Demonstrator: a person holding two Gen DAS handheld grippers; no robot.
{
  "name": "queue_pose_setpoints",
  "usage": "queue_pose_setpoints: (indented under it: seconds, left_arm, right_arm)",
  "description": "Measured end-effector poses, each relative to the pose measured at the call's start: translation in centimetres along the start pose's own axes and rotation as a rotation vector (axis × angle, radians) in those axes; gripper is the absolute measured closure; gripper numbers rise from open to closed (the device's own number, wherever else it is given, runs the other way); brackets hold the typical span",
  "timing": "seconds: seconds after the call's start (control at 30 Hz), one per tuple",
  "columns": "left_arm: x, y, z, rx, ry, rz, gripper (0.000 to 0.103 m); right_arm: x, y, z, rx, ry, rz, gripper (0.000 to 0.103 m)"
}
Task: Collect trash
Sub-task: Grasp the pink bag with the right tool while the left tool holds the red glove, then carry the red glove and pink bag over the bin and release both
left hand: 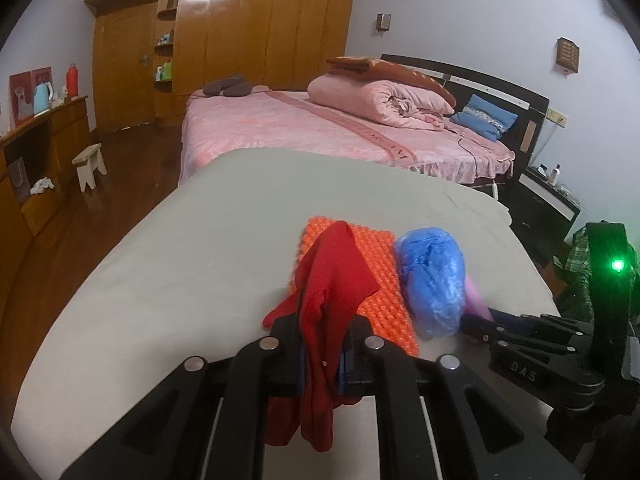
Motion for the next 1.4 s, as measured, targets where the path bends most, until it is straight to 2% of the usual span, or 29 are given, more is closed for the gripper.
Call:
queue_pose_setpoints:
  seconds: [0.3, 0.97, 1.4]
  left_arm:
    - [-1.4, -1.8, 0.7, 0.009, -0.016, -0.037, 0.092]
    - [-5.9, -9.6, 3.2, 0.072, -0.094, -0.165, 0.092]
    - [-8.2, -14.4, 4.1, 0.116, -0.129, -0.240, 0.092]
  right_arm:
    - [-4.8, -1.7, 0.6, 0.018, -0.078, -0.053, 0.078]
    - [-13.9, -4.2, 2.2, 0.038, -0.244, -0.058, 0.078]
    - [-19.1, -7.0, 1.2, 0.057, -0.321, -0.106, 0.078]
Point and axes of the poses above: each gripper's, at about its wrist camera, not at the fingertips, and x roughly the way its jaws point, y to its left, z to its top, the point moved 9 cm from there along x, roughly the way its jaws point, and after that the axes turned 7 degrees about z, right-handed, at the moved point
